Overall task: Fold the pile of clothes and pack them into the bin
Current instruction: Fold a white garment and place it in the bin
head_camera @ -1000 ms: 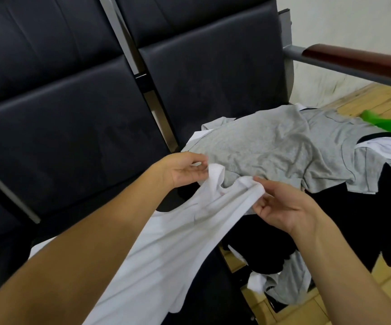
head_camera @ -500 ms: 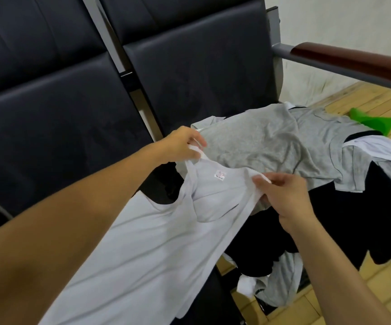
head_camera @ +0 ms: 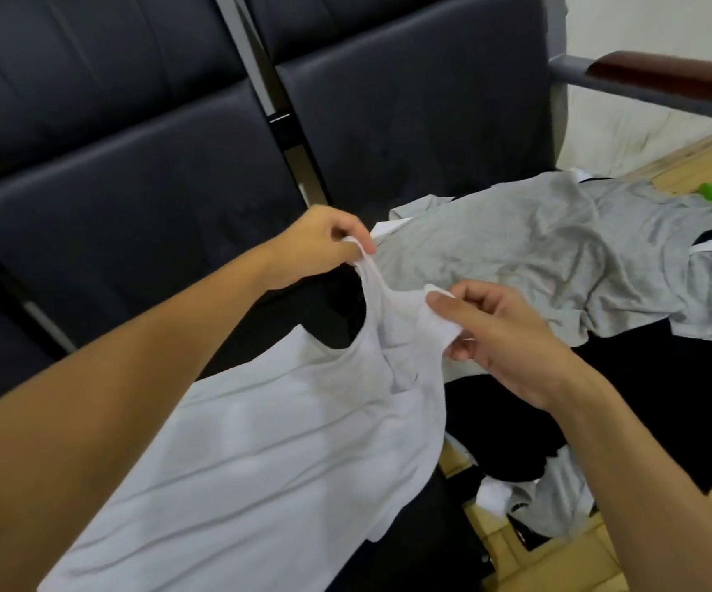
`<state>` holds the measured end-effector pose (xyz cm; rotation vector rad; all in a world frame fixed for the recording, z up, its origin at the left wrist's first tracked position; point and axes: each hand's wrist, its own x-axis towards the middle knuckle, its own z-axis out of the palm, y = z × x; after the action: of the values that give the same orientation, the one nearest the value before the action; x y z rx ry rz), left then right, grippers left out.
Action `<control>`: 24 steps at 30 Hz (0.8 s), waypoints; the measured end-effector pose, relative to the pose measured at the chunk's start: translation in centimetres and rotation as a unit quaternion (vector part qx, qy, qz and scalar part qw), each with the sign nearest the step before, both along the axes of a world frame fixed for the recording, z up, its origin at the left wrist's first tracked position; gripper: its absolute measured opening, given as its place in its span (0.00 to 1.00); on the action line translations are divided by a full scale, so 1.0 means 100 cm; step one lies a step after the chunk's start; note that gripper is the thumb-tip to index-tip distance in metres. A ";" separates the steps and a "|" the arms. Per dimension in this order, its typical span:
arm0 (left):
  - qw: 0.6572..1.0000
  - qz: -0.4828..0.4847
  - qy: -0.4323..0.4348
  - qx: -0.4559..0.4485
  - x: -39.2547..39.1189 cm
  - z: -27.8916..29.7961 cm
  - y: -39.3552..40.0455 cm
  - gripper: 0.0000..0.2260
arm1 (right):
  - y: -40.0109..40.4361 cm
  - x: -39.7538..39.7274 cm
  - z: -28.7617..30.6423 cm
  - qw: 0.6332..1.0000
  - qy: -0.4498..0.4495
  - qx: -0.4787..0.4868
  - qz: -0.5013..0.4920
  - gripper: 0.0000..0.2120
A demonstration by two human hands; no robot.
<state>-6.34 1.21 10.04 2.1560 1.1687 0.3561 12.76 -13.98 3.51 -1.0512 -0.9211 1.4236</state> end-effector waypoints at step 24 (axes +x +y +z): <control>0.989 0.100 0.046 -0.102 -0.119 -0.134 -0.214 0.06 | -0.027 -0.031 -0.030 0.775 -0.523 -0.230 0.270 0.19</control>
<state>-18.25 -20.20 -3.37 1.9013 1.4139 0.2139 9.70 -16.69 0.56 -2.1899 -1.8306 1.5182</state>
